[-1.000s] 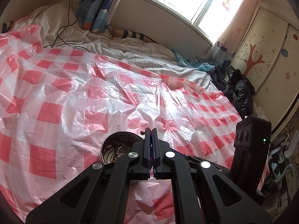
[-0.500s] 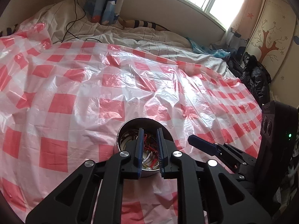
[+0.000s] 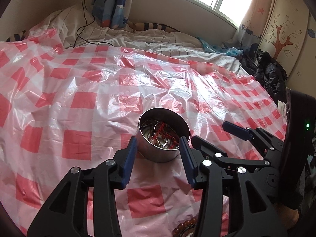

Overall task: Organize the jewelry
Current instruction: 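Move both open grippers back to the bead bracelet pile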

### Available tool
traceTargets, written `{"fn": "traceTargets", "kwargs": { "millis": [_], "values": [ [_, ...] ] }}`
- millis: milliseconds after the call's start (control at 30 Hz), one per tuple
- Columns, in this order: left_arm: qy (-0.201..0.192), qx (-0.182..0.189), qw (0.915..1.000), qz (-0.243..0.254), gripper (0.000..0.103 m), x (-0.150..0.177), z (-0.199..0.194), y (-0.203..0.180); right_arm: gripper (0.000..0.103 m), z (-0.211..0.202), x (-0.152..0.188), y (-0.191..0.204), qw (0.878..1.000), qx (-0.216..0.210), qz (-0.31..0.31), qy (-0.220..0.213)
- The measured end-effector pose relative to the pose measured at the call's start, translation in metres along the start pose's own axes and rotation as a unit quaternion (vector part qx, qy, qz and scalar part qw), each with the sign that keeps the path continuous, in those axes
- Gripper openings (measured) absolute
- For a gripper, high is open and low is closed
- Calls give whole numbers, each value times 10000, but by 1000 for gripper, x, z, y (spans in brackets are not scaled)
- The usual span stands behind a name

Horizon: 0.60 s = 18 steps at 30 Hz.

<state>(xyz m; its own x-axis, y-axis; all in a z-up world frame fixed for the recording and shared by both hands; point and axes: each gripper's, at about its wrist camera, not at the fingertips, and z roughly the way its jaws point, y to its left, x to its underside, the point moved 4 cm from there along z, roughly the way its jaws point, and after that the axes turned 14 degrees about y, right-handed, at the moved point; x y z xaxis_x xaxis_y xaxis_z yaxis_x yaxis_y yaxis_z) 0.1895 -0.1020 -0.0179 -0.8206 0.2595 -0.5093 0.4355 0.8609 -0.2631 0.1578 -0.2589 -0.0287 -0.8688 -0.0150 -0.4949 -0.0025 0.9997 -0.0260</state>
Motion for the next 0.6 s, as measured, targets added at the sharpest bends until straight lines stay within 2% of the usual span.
{"fn": "traceTargets", "kwargs": {
  "millis": [433,600],
  "values": [
    [228,-157,9980,564,47,51,-19,-23,81,-53,35,5,9967,539,-452,-412],
    [402,-160,9965,715,49,66,-20,-28,84,-61,53,10,9929,763,-857,-310]
  ]
}}
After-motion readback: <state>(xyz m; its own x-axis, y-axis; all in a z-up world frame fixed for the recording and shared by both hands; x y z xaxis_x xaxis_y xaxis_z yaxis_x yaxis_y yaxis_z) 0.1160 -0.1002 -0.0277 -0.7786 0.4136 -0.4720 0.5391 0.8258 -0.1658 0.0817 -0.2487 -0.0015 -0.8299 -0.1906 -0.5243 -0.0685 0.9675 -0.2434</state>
